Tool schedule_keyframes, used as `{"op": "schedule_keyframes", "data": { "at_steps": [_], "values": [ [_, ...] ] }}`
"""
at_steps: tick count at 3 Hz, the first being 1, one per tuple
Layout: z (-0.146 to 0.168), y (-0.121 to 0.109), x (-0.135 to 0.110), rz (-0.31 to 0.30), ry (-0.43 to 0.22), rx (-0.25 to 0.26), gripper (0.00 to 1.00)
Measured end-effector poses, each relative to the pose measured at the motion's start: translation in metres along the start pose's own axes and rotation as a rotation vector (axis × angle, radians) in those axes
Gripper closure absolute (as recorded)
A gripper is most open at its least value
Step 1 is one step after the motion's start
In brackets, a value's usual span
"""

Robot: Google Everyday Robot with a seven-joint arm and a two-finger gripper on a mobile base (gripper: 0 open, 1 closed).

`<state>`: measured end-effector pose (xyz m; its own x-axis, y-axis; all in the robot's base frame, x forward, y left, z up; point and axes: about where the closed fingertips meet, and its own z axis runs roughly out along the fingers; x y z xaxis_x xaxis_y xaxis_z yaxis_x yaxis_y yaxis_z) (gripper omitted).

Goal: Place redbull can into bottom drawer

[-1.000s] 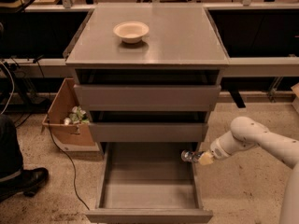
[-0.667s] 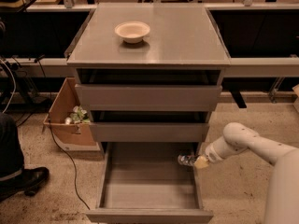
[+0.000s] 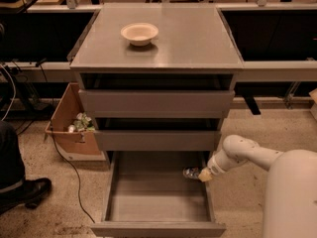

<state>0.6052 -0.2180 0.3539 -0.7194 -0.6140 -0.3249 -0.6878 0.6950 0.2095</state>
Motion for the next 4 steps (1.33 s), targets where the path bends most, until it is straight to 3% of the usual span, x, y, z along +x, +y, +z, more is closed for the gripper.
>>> {"op": "schedule_keyframes", "data": {
  "at_steps": [1,3,4],
  "values": [
    [0.033,0.007,-0.001,0.003,-0.016,-0.049,1.00],
    [0.144,0.032,-0.014,0.005,-0.042,-0.155,1.00],
    [0.183,0.038,-0.017,0.012,-0.064,-0.155,1.00]
  ]
}}
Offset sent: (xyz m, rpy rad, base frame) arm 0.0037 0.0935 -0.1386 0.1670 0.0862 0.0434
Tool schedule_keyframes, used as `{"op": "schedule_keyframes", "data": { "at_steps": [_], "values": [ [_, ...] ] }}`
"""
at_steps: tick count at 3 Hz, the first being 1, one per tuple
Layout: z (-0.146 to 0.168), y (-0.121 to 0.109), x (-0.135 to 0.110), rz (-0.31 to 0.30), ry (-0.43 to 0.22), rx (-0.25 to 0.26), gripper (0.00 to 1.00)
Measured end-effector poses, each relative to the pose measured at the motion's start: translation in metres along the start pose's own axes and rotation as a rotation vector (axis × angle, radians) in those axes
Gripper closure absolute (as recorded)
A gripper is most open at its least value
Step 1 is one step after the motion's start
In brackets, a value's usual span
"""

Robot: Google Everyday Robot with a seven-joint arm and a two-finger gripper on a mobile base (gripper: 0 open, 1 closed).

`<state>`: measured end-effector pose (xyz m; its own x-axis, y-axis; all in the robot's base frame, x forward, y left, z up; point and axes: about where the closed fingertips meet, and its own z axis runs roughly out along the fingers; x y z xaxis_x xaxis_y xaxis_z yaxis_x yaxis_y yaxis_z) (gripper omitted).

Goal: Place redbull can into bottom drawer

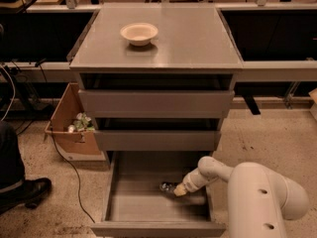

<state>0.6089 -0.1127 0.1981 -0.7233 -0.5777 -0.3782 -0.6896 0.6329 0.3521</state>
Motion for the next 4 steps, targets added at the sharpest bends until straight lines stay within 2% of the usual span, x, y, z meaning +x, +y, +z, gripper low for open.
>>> {"op": "schedule_keyframes", "data": {
  "at_steps": [1,2,4],
  "values": [
    [0.029,-0.001,-0.003,-0.009,-0.027,0.022,0.84],
    [0.047,-0.002,-0.007,-0.025,-0.054,0.033,0.61],
    [0.063,0.000,-0.009,-0.053,-0.077,0.001,0.15]
  ]
}}
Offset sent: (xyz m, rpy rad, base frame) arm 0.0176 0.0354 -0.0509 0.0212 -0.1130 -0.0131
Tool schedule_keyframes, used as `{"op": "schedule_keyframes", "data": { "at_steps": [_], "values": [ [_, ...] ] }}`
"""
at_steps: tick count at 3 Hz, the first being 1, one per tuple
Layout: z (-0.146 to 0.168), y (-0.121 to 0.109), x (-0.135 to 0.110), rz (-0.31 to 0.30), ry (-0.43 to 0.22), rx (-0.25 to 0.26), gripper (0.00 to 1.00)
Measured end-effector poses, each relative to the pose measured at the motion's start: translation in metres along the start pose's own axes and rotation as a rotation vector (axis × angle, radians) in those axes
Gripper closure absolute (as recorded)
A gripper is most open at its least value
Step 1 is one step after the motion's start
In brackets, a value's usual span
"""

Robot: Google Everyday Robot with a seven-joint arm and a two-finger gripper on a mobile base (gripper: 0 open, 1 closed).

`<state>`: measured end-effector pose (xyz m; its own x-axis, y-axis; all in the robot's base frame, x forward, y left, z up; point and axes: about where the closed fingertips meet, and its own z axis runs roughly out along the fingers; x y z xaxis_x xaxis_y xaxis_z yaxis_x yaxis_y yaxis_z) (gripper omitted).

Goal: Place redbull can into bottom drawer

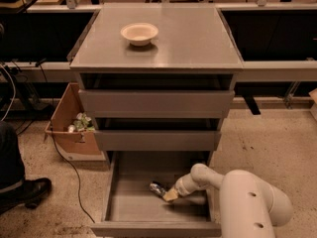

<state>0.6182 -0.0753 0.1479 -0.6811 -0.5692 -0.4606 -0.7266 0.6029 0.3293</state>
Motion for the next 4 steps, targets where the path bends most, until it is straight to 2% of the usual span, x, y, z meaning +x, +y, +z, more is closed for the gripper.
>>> {"op": "schedule_keyframes", "data": {
  "at_steps": [1,2,3,4],
  "values": [
    [-0.004,0.005,0.004,-0.023,-0.006,-0.035,0.00],
    [-0.011,0.009,0.007,-0.044,-0.006,-0.058,0.00],
    [-0.041,0.012,0.016,-0.081,-0.010,-0.092,0.00],
    [-0.090,0.014,0.030,-0.117,-0.016,-0.122,0.00]
  ]
}}
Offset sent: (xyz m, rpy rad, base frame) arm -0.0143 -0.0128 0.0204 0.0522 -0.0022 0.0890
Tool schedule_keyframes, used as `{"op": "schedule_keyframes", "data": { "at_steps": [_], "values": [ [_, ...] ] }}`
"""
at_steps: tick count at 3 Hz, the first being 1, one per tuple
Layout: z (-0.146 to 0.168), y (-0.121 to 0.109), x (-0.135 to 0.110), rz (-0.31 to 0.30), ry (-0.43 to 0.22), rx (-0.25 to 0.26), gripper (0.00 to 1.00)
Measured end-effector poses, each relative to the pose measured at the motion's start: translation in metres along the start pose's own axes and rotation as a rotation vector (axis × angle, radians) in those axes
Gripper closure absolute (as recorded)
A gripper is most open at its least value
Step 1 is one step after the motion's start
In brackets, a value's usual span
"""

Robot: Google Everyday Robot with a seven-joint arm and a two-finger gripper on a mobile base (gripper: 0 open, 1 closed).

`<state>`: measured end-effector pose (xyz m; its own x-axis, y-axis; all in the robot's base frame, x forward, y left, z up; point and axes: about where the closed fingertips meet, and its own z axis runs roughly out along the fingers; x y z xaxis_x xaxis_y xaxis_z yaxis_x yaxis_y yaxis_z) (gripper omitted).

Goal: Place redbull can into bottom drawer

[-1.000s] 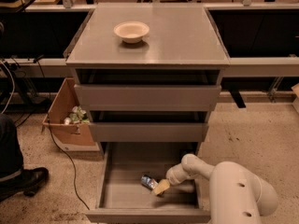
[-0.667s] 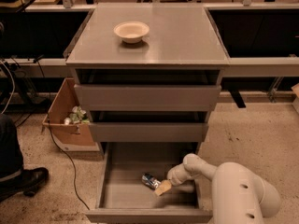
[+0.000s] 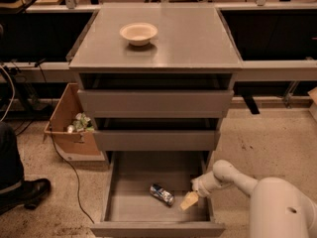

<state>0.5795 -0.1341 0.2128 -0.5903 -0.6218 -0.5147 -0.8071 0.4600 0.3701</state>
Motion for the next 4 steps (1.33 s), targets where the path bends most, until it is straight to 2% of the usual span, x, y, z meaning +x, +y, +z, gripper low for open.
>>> {"op": "schedule_keyframes", "data": {
  "at_steps": [1,2,3,4],
  "values": [
    [-0.062,0.013,0.007,-0.034,-0.023,-0.007,0.00],
    [-0.118,0.024,0.005,-0.050,-0.033,0.026,0.00],
    [-0.164,0.032,-0.010,-0.033,-0.069,0.086,0.00],
    [-0.172,0.032,-0.013,-0.034,-0.072,0.096,0.00]
  ]
}}
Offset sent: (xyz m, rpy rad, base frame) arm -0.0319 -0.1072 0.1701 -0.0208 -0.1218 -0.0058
